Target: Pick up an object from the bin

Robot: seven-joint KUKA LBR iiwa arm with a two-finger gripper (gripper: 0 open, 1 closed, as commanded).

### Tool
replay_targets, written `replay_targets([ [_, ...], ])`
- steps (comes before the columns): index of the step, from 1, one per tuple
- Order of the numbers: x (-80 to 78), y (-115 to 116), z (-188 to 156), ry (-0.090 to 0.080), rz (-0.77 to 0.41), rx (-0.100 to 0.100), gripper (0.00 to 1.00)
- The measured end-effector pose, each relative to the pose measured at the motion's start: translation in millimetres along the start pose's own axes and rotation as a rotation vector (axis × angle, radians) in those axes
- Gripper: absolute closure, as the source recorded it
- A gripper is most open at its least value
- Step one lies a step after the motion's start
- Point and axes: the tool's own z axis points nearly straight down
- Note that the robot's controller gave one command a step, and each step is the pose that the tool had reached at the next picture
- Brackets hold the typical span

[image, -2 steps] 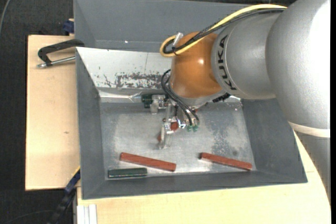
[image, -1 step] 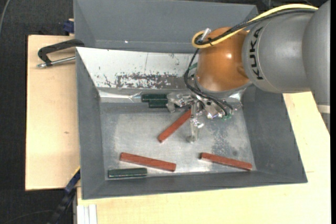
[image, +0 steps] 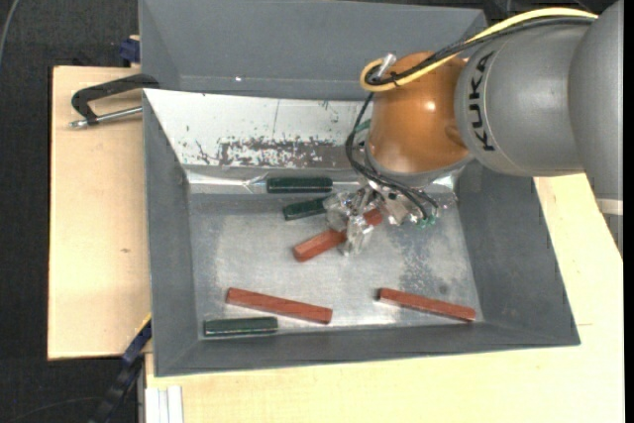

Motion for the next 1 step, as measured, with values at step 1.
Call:
replay_targets([
  [1,21.3,34.7,-129.3,-0.007,-0.107,0.003,1.0],
])
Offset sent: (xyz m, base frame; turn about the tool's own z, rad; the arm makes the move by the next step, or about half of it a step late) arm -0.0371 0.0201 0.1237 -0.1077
